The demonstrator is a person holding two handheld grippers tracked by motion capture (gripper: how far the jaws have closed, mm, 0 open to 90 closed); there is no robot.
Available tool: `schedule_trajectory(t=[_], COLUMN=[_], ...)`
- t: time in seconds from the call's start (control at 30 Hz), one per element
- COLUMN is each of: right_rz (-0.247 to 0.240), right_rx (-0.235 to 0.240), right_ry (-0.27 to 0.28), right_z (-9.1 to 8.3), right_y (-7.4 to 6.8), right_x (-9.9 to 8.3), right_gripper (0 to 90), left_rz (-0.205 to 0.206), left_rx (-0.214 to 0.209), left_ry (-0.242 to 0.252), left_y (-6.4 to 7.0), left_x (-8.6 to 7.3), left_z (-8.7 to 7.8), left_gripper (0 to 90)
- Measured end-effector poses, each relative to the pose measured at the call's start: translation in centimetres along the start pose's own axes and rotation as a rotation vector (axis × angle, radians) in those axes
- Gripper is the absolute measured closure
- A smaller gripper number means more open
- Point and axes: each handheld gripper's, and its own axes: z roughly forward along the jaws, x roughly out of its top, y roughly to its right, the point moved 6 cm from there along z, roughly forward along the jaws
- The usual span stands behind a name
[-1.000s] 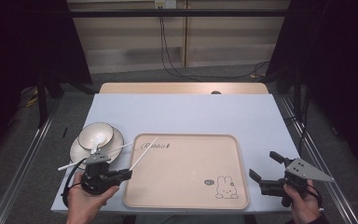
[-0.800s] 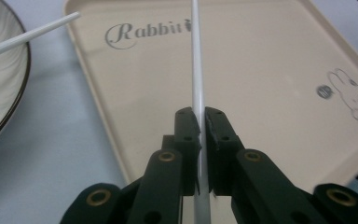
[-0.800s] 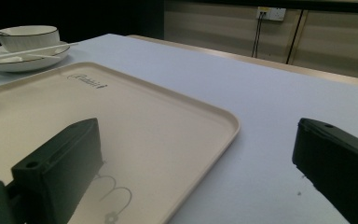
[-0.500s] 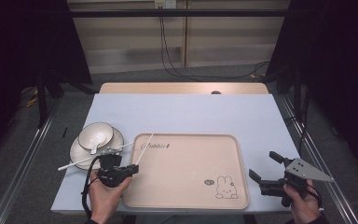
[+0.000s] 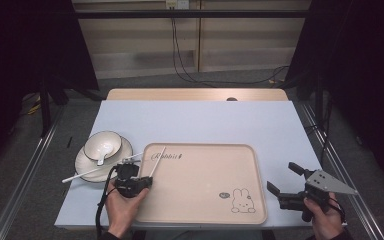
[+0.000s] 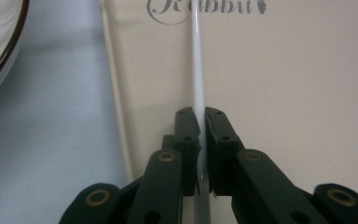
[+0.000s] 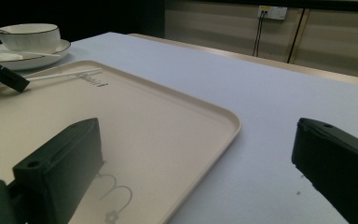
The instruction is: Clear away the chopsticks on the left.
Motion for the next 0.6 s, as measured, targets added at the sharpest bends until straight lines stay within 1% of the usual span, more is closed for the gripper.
schedule_trajectory(t=[0.13, 0.17, 0.2, 0.23, 0.3, 0.37, 0.43, 0.47, 0.5, 0.53, 0.57, 0.6], right_rz=[-0.01, -0.008, -0.007, -0.006, -0.005, -0.005, -0.009, -0.009, -0.008, -0.004, -0.004, -0.004], right_rx=[0.003, 0.003, 0.005, 0.0, 0.004, 0.001, 0.006, 0.006, 0.006, 0.007, 0.004, 0.007], right_ry=[0.0, 0.001, 0.002, 0.001, 0.003, 0.002, 0.002, 0.002, 0.003, 0.001, 0.003, 0.002], right_z=[0.05, 0.05, 0.04, 0.02, 0.02, 0.03, 0.05, 0.05, 0.05, 0.02, 0.02, 0.0], right_y=[0.01, 0.0, -0.03, -0.01, -0.02, -0.05, -0.03, -0.03, -0.03, -0.05, -0.05, -0.06], right_x=[-0.01, 0.0, 0.01, 0.0, 0.01, 0.01, 0.02, 0.02, 0.02, 0.02, 0.03, 0.02], right_gripper=[1.2, 1.2, 1.1, 1.1, 1.1, 1.1, 1.1, 1.1, 1.1, 1.1, 1.1, 1.1], left_rz=[0.009, 0.009, 0.004, 0.005, 0.011, 0.015, 0.028, 0.028, 0.047, 0.054, 0.062, 0.067], left_rx=[0.006, 0.003, 0.001, -0.006, -0.006, -0.018, -0.026, -0.026, -0.03, -0.033, -0.052, -0.058], left_ry=[0.01, 0.003, 0.007, 0.004, 0.005, 0.003, 0.005, 0.005, 0.004, 0.007, 0.024, 0.034], left_y=[0.05, -0.01, -0.01, 0.0, 0.09, 0.07, 0.07, 0.07, 0.1, 0.05, 0.09, 0.08], left_x=[-0.05, -0.04, -0.02, -0.03, -0.05, -0.02, 0.03, 0.03, 0.03, 0.06, 0.21, 0.32], left_z=[0.08, 0.04, 0.07, 0.06, 0.06, 0.05, 0.05, 0.05, 0.0, -0.09, -0.21, -0.41], left_gripper=[84.1, 83.7, 83.3, 81.5, 80.9, 79.7, 78.9, 74.7, 73.8, 72.9, 72.3, 71.2])
